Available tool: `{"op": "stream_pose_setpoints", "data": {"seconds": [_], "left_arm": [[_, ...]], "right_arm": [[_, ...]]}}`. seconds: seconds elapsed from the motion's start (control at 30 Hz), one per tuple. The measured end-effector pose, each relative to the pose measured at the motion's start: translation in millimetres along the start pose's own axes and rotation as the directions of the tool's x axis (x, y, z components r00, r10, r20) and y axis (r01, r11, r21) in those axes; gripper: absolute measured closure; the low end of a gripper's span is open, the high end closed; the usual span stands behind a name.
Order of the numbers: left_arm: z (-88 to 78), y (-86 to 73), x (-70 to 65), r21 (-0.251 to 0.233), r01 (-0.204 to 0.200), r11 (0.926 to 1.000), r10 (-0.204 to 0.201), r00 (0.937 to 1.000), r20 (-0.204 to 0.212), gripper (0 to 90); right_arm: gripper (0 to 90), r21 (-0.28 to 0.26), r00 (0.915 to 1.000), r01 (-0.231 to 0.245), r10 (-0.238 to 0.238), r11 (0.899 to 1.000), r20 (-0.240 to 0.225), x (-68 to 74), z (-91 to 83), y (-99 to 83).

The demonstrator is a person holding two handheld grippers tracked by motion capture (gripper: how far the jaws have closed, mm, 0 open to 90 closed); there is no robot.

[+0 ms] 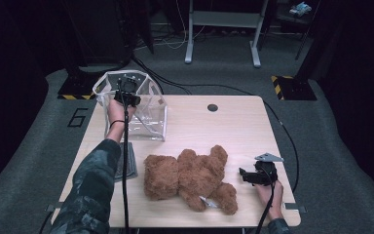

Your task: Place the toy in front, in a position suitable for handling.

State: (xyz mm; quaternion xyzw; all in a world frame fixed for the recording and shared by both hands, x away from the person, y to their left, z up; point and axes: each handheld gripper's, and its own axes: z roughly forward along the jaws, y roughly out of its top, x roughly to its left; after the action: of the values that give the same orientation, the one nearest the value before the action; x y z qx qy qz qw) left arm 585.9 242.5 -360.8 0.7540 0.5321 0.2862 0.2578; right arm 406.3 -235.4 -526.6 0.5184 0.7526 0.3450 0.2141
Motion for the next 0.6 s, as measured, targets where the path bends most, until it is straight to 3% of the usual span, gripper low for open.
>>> {"op": "stream_pose_setpoints", "data": {"seconds": [0.3, 0.4, 0.5, 0.6], "left_arm": [[-1.2, -4.4, 23.4, -0.002, 0.052, 0.9986, -0.052, 0.9983, -0.025, 83.9], [-3.9, -6.8, 27.5, -0.016, 0.078, 0.9968, -0.079, 0.9968, -0.013, 81.5], [-9.4, -5.8, 23.9, -0.033, 0.094, 0.995, -0.094, 0.9955, 0.013, 65.5], [-20.2, -4.3, 13.8, -0.068, 0.087, 0.9939, -0.086, 0.9962, 0.013, 48.4]], "right_arm": [[14.6, 0.002, 1.0, 0.001, -0.001, 1.0, 0.002, 0.1, 0.1, 0.1], [14.6, 0.002, 1.0, 0.0, 0.0, 1.0, 0.002, 0.1, 0.2, 0.1], [14.6, 0.001, 1.0, 0.0, 0.0, 1.0, 0.002, 0.0, 0.1, 0.1], [14.6, 0.001, 1.0, 0.0, 0.0, 1.0, 0.003, 0.1, -0.1, -0.1]]}}
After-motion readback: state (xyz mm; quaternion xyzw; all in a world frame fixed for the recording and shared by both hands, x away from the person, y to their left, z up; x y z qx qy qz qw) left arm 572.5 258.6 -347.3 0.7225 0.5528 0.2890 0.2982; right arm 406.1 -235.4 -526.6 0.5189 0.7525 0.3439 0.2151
